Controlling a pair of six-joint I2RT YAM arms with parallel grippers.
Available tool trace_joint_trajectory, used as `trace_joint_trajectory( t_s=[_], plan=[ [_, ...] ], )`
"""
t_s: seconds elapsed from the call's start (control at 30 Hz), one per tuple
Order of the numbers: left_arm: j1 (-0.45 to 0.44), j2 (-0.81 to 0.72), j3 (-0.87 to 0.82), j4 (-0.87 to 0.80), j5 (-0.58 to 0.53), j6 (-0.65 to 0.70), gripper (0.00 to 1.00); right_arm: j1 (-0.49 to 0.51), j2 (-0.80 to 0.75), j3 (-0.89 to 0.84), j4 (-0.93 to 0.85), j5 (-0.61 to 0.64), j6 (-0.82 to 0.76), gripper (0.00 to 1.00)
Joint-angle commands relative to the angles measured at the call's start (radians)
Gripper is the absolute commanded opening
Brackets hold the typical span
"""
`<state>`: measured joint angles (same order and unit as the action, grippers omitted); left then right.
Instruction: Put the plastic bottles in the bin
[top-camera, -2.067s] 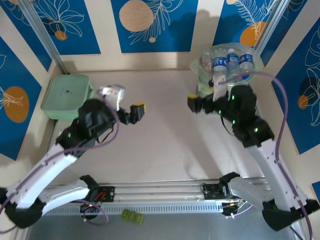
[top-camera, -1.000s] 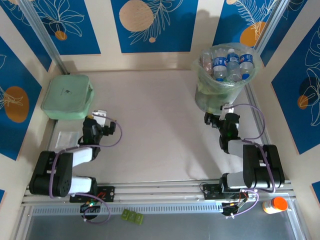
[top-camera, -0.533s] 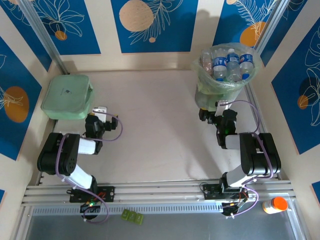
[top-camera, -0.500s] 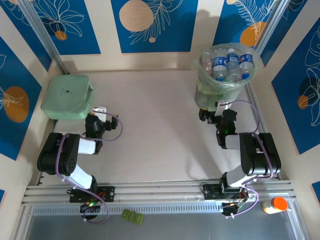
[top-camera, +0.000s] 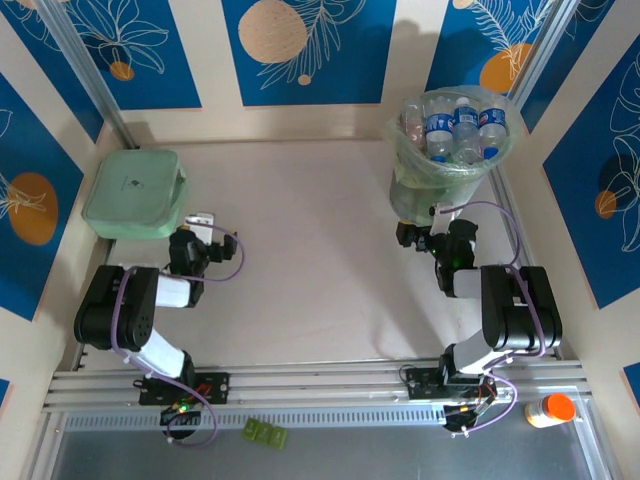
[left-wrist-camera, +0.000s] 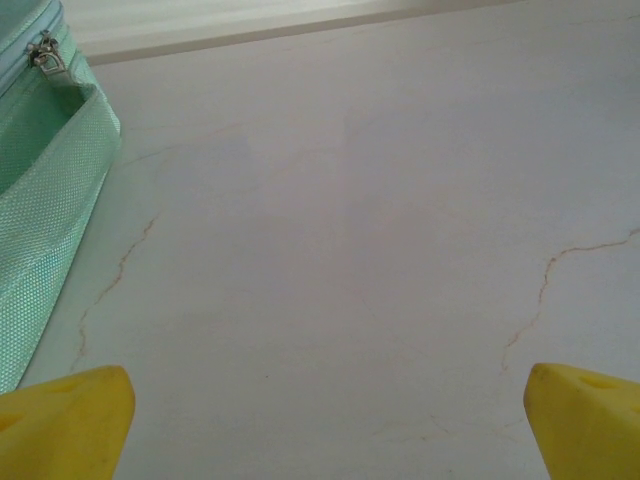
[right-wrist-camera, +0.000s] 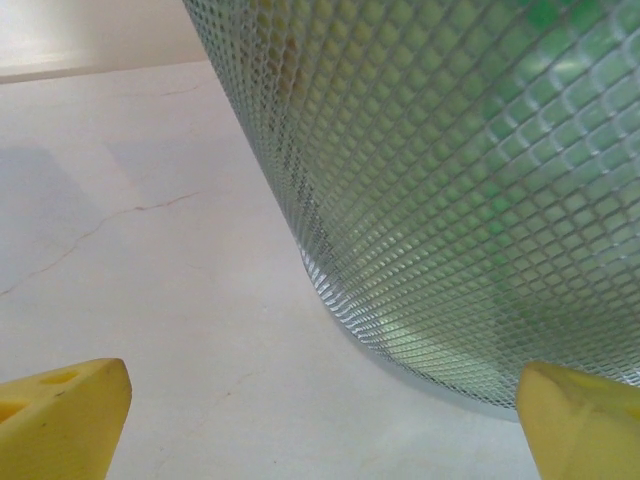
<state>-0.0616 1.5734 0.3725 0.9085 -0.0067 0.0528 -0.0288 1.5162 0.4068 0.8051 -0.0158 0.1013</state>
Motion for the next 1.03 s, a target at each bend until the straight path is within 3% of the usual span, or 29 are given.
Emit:
trace_joint_trajectory(
  t_s=[0.0,1.0],
  plan=[
    [0.013,-0.011,0.009,0.017,0.026,-0.005,1.00,0.025,0.004,0.012,-0.006,0.053,-0.015,0.99],
    [0.000,-0.009,0.006,0.023,0.005,0.003,1.00,0.017,0.005,0.015,-0.007,0.037,-0.010,0.99]
  ],
)
